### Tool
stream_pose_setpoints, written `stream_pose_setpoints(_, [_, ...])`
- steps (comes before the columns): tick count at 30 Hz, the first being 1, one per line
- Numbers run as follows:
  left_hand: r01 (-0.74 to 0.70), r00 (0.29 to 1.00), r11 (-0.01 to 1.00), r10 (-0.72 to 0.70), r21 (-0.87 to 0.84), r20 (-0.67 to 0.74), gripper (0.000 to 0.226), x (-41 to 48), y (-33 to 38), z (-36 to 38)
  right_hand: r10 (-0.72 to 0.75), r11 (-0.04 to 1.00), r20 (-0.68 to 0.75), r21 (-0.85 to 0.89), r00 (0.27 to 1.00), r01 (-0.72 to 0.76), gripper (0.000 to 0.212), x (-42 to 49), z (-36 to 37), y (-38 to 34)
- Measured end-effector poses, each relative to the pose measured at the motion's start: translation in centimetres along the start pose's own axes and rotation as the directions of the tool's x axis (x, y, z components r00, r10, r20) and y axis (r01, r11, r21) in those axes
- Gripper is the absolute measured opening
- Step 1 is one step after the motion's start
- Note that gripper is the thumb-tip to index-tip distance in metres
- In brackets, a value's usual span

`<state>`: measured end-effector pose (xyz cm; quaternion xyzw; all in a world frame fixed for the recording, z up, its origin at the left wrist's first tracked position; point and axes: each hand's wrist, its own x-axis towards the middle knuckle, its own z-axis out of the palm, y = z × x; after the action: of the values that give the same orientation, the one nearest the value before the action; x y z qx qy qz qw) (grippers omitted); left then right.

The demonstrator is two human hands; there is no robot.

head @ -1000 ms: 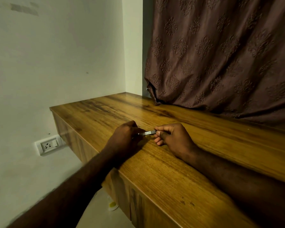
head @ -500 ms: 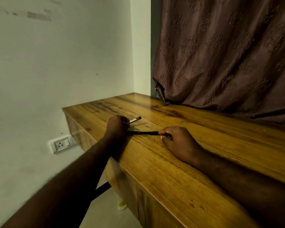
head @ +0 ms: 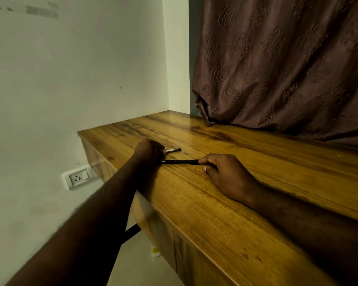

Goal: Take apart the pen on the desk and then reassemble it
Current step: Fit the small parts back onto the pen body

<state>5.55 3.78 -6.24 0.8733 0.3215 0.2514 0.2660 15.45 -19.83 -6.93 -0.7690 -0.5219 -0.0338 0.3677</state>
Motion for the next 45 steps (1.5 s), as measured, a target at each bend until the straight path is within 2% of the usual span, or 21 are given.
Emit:
stream_pose_setpoints(2, [0.015, 1.000, 1.000, -0.015, -0.009, -0.005, 0.038, -0.2, 0.0, 0.0, -0.003, 1.000, 0.008, -0.010, 1.000, 0.003, 0.026, -0.2, 0.0, -0.1])
stream_pose_setpoints(4, [0.040, 0.996, 0.997, -0.045, -0.072, -0.073, 0.041, -0.4, -0.1, -0.1, -0.012, 1.000, -0.003, -0.015, 1.000, 0.012, 0.025, -0.2, 0.0, -0.2])
stream_pose_setpoints(8, [0.049, 0.971, 0.986, -0.084, -0.158, -0.223, 0.025, -1.3, -0.4, -0.6, 0.010, 0.997, -0.093, 0.072, 0.996, -0.003, 0.021, -0.3, -0.5, -0.1])
stream_pose_setpoints(11, [0.060, 0.970, 0.996, -0.072, -0.059, -0.232, 0.021, -2.4, -0.1, -0.8, 0.030, 0.990, -0.154, 0.143, 0.988, -0.008, 0.014, 0.1, -1.0, 0.6])
stream_pose_setpoints(14, [0.031, 0.974, 0.999, -0.022, 0.038, -0.224, 0.018, -3.8, 0.4, -0.7, -0.001, 0.996, -0.148, 0.083, 0.989, 0.013, 0.013, 0.1, -1.3, 0.9])
stream_pose_setpoints(15, [-0.003, 0.974, 0.998, 0.017, 0.062, -0.227, 0.016, -4.4, 0.6, -0.7, -0.017, 0.998, -0.153, 0.064, 0.988, 0.028, 0.016, 0.1, -1.4, 0.8])
stream_pose_setpoints(17, [-0.166, 0.956, 0.971, 0.201, 0.173, -0.212, 0.018, -5.9, 1.0, -0.4, -0.038, 0.998, -0.172, 0.039, 0.984, 0.045, 0.022, 0.0, -1.5, 0.8])
stream_pose_setpoints(20, [-0.440, 0.881, 0.850, 0.471, 0.290, -0.043, 0.032, -7.3, 2.4, 0.1, -0.108, 0.984, -0.150, -0.156, 0.983, 0.084, 0.023, -0.3, -2.1, 1.2])
stream_pose_setpoints(21, [-0.498, 0.851, 0.794, 0.524, 0.347, 0.022, 0.042, -7.3, 2.7, 0.2, -0.128, 0.970, -0.143, -0.224, 0.981, 0.094, 0.018, -0.3, -2.4, 1.5])
stream_pose_setpoints(23, [-0.562, 0.807, 0.706, 0.582, 0.432, 0.100, 0.051, -7.0, 2.9, 0.4, -0.092, 0.968, -0.188, -0.246, 0.978, 0.044, 0.011, -0.1, -3.3, 2.4])
stream_pose_setpoints(26, [-0.515, 0.844, 0.769, 0.533, 0.380, 0.066, 0.054, -6.3, 2.7, 1.0, 0.084, 0.981, -0.291, -0.141, 0.953, -0.130, 0.009, 0.4, -4.0, 4.3])
stream_pose_setpoints(29, [-0.428, 0.896, 0.824, 0.441, 0.371, 0.056, 0.057, -5.7, 3.1, 1.6, 0.208, 0.971, -0.274, -0.058, 0.939, -0.232, 0.009, 0.9, -4.0, 5.5])
stream_pose_setpoints(36, [-0.393, 0.920, 0.876, 0.377, 0.279, 0.111, 0.022, -4.6, 4.4, 2.6, 0.240, 0.965, -0.184, -0.060, 0.953, -0.254, 0.010, 1.3, -3.5, 5.2])
stream_pose_setpoints(41, [-0.328, 0.940, 0.899, 0.340, 0.291, 0.011, 0.021, -4.5, 4.8, 3.3, 0.285, 0.945, -0.165, -0.117, 0.944, -0.306, 0.018, 2.3, -2.5, 4.9])
stream_pose_setpoints(45, [-0.329, 0.927, 0.887, 0.369, 0.323, -0.071, 0.025, -4.9, 4.7, 3.5, 0.305, 0.920, -0.179, -0.198, 0.936, -0.338, 0.023, 2.6, -2.1, 4.6])
